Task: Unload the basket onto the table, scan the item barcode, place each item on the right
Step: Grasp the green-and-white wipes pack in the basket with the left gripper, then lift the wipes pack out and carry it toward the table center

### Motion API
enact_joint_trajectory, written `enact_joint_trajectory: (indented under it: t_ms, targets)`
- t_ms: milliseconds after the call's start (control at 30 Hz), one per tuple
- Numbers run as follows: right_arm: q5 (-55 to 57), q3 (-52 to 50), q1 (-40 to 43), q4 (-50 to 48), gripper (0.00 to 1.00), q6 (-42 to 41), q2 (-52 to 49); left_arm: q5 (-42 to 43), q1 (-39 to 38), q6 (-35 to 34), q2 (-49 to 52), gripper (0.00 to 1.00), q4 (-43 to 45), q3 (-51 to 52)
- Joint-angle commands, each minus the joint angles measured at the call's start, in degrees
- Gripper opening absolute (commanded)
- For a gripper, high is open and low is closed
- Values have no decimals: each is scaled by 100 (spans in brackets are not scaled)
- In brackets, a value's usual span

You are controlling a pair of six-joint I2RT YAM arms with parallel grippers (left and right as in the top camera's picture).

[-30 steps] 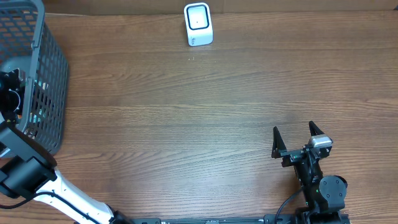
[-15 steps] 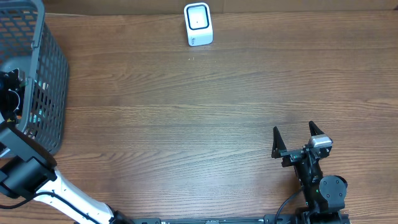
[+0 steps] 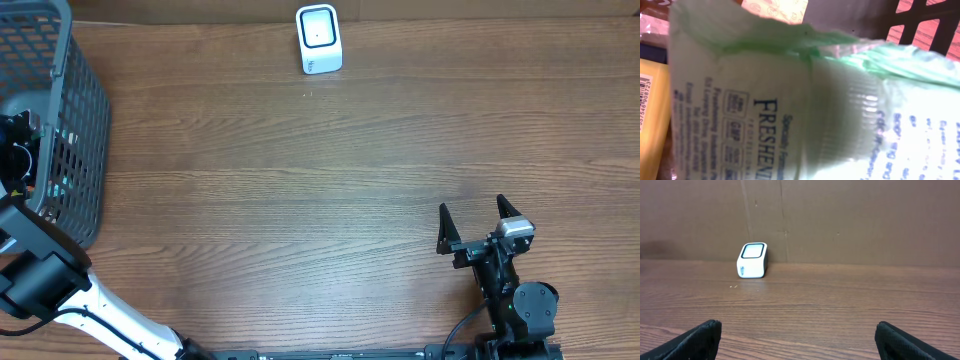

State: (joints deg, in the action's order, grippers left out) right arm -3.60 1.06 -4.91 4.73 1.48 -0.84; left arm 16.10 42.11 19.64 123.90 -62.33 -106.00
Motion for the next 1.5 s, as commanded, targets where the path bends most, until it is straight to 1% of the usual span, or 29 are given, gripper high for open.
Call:
enact_joint_trajectory:
  t_ms: [0,67,200,500,733,1067,1200,1467]
  targets:
    - [52,-61,15,-26,100,-44,68,13,-28,-57,234,47,-66,52]
    - [52,-61,15,-24,100,-44,68,46,-28,-57,234,40,-66,50]
    - [52,-61,15,-26,100,-44,68,92,-22,-61,188,33,-68,22]
    - [52,-61,15,-26,100,-44,68,87,-22,-188,-42,32,-236,-404]
    - [52,-61,15,-26,100,-44,68,85,-7,-348,-492,32,-275,-704]
    - [52,-61,15,-26,100,-44,68,4,-2,-789,-1646,32,-190,-1235]
    - [52,-61,15,-24,100,-44,68,4,-15,-914,-2192,32,-94,-1300]
    - [52,-61,15,-26,100,-44,68,90,-131,-1436,-3228,30,-153,-1300]
